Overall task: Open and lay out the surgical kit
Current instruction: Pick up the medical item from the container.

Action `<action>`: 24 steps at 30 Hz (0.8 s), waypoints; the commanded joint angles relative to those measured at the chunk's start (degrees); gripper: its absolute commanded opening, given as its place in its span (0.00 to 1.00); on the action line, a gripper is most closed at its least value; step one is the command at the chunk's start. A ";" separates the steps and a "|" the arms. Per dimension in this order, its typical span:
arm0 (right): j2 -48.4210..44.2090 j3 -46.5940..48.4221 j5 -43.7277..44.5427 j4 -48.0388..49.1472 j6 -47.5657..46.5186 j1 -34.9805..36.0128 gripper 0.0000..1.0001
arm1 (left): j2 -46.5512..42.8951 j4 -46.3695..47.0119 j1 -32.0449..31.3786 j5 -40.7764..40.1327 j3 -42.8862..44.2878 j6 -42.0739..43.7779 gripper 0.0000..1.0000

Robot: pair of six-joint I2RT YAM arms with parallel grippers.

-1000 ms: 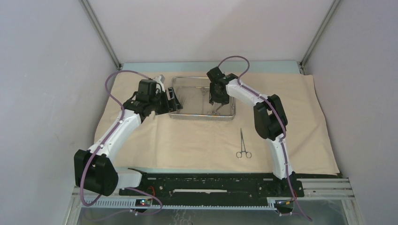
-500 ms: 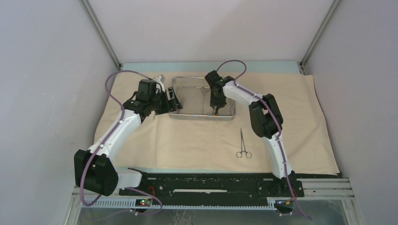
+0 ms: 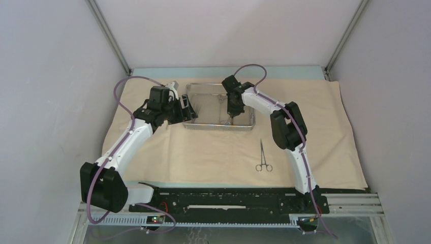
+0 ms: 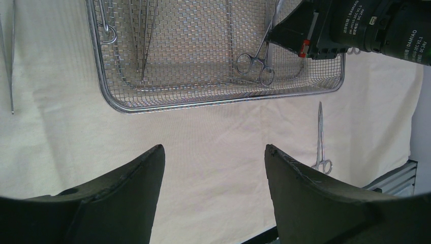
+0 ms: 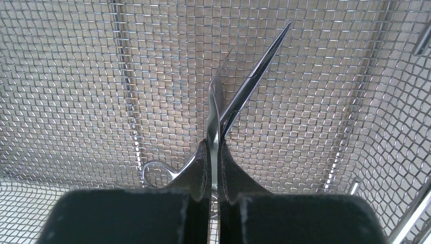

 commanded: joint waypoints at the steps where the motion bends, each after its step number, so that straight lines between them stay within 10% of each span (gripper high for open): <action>1: -4.57 1.12 1.12 -0.29 -1.87 -0.02 0.00 | -1.86 1.13 0.02 -0.59 1.19 -0.08 0.77; 24: -8.51 0.83 -3.02 3.72 -6.02 -0.43 0.00 | 2.29 1.74 -0.11 2.73 4.66 -2.44 0.77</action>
